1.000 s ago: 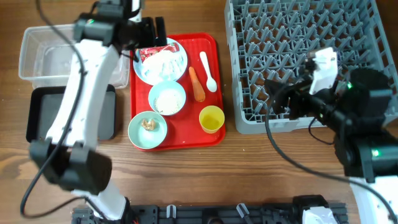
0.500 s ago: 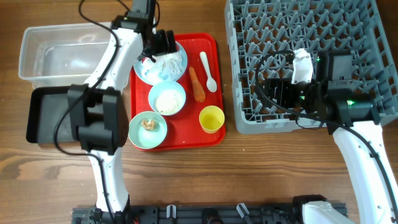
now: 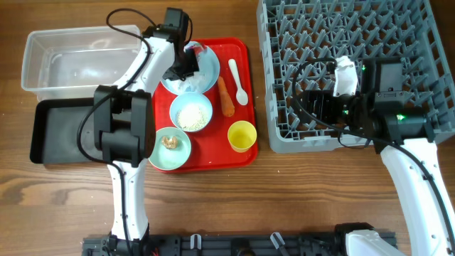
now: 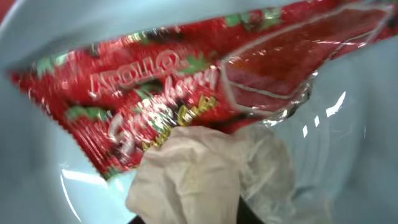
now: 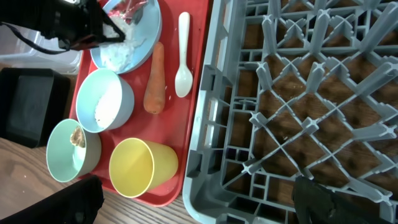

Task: Sort waste into correct bins and load items into the dishwasher rack
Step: 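Grasp the white tissue from the blue plate with the left gripper, drop in bin, then pick the red wrapper off the plate with the left gripper into the clear bin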

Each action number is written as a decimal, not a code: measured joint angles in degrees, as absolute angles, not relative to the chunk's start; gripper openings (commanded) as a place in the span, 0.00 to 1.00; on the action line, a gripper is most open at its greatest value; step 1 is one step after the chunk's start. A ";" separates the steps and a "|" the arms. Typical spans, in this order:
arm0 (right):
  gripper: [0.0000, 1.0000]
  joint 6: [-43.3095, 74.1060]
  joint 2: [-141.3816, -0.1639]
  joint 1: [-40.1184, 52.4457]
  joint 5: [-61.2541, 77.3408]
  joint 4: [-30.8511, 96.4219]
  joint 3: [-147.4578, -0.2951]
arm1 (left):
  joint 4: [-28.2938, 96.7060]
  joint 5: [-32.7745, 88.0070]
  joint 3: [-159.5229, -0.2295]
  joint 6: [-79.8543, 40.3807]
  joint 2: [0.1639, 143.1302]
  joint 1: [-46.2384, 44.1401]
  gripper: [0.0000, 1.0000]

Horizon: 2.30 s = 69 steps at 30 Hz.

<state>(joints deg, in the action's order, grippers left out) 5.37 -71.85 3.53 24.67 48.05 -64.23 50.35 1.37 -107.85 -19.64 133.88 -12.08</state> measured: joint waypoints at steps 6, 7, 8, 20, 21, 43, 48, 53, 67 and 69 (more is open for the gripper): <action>1.00 5.37 -71.85 3.53 24.67 48.69 -64.23 | 53.08 1.39 -108.47 -19.73 133.78 -12.08 0.04; 1.00 5.37 -71.85 3.53 24.67 48.69 -64.25 | 54.04 1.41 -108.64 -19.70 133.49 -12.08 0.04; 1.00 5.39 -71.85 3.53 24.67 48.69 -64.25 | 54.85 1.39 -108.90 -19.70 133.10 -12.05 0.04; 1.00 5.39 -71.85 3.53 24.67 48.80 -64.25 | 55.83 -5.82 -114.13 -19.70 108.73 1.43 0.04; 1.00 5.39 -71.85 3.53 24.67 48.82 -64.23 | 55.99 -6.94 -114.13 -19.70 108.75 3.27 0.05; 1.00 5.37 -71.85 3.53 24.67 48.84 -64.25 | 56.25 -5.78 -114.15 -12.58 115.13 11.29 0.98; 1.00 5.37 -71.85 3.53 24.67 49.28 -64.23 | 55.70 -5.63 -115.59 -8.25 112.38 8.45 0.94; 1.00 5.37 -71.85 3.53 24.67 48.84 -64.23 | 55.57 1.87 -115.57 2.63 112.51 6.44 0.96; 0.99 5.37 -71.85 3.53 24.64 50.17 -64.23 | 51.94 5.13 -115.61 19.94 130.08 -10.26 1.00; 1.00 5.37 -71.85 3.53 24.64 50.19 -64.25 | 51.35 5.50 -115.61 21.41 132.60 -10.70 1.00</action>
